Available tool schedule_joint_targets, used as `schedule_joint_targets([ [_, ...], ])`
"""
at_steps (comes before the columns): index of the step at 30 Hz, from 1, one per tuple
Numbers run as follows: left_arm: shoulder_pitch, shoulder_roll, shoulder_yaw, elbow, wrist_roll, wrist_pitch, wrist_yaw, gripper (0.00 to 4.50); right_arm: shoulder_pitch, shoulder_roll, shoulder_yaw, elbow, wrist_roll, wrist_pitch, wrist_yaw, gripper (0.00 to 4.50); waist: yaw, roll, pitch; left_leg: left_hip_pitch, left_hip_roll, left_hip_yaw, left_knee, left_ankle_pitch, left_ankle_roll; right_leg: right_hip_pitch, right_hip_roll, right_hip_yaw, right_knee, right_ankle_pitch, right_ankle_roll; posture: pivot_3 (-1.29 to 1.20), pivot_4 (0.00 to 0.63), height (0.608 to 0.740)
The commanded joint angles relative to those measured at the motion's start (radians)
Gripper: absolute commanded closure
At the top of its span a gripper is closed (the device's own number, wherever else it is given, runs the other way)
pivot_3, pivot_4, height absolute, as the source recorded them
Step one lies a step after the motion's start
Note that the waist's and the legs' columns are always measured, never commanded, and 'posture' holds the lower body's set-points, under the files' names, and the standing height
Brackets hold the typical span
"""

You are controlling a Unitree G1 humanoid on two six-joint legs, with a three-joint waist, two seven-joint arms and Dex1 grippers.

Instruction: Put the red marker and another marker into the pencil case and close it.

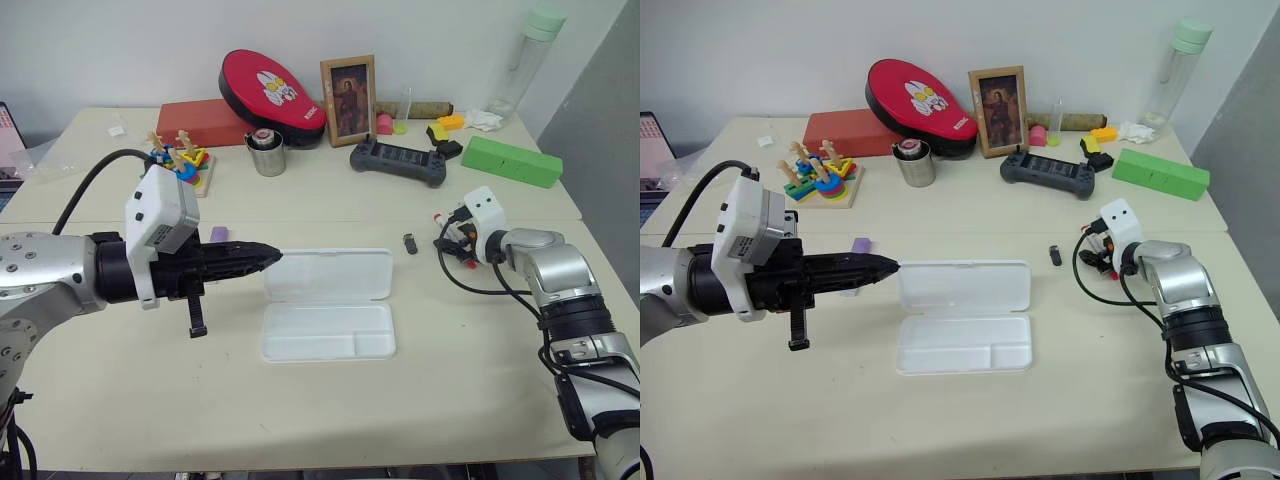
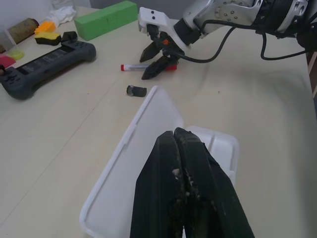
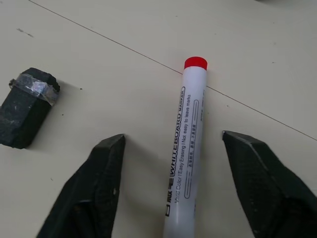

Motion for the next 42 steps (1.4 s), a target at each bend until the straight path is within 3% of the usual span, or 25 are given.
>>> schedule_joint_targets([
  [1, 0.003, 0.000, 0.033, -0.016, -0.003, -0.020, 0.006, 4.50, -0.010, -0.007, -0.042, 0.018, 0.007, 0.037, -0.008, 2.37, 0.001, 0.000, 0.000, 0.000, 0.000, 0.000, 0.000, 0.000, 0.000, 0.000, 0.000, 0.000, 0.000, 0.000, 0.000, 0.00, 0.150, 0.740],
  [9, -0.016, 0.003, 0.015, -0.008, 0.009, -0.031, 0.013, 4.50, 0.001, -0.020, -0.053, -0.015, 0.019, 0.055, 0.018, 4.23, 0.003, 0.000, 0.000, 0.000, 0.000, 0.000, 0.000, 0.000, 0.000, 0.000, 0.000, 0.000, 0.000, 0.000, 0.000, 0.00, 0.150, 0.740],
  [14, -0.021, 0.005, 0.009, -0.004, 0.015, -0.034, 0.017, 4.50, 0.031, -0.046, -0.037, -0.073, 0.018, 0.027, 0.059, 4.24, 0.003, 0.000, 0.000, 0.000, 0.000, 0.000, 0.000, 0.000, 0.000, 0.000, 0.000, 0.000, 0.000, 0.000, 0.000, 0.00, 0.150, 0.740],
  [18, -0.021, 0.006, 0.010, -0.004, 0.017, -0.033, 0.021, 4.50, 0.084, -0.108, -0.033, -0.238, 0.075, -0.020, 0.204, 4.24, 0.002, 0.000, 0.000, 0.000, 0.000, 0.000, -0.001, 0.000, 0.000, -0.001, 0.000, 0.000, -0.001, 0.000, 0.000, 0.00, 0.150, 0.740],
  [28, -0.054, 0.012, -0.029, 0.047, 0.064, -0.053, 0.004, 4.50, 0.100, -0.224, -0.057, -0.705, 0.365, 0.027, 0.513, 4.24, -0.001, 0.002, 0.001, -0.001, 0.000, 0.000, -0.001, 0.000, 0.000, -0.001, 0.000, 0.000, 0.000, 0.000, 0.000, 0.00, 0.150, 0.740],
  [36, -0.131, 0.033, -0.077, 0.132, 0.141, -0.093, -0.063, 4.50, 0.048, -0.161, 0.060, -0.843, 0.434, 0.088, 0.500, 4.24, 0.001, 0.002, 0.001, -0.001, 0.000, 0.000, 0.000, 0.000, 0.000, -0.001, 0.000, 0.000, 0.000, 0.000, 0.000, 0.00, 0.150, 0.740],
  [42, -0.156, 0.032, -0.092, 0.151, 0.170, -0.102, -0.087, 4.50, 0.056, -0.057, 0.206, -0.809, 0.364, 0.103, 0.400, 4.24, -0.001, 0.001, 0.001, -0.001, 0.000, -0.001, -0.001, 0.000, 0.000, -0.002, 0.000, -0.001, 0.000, 0.000, 0.000, 0.00, 0.150, 0.740],
])
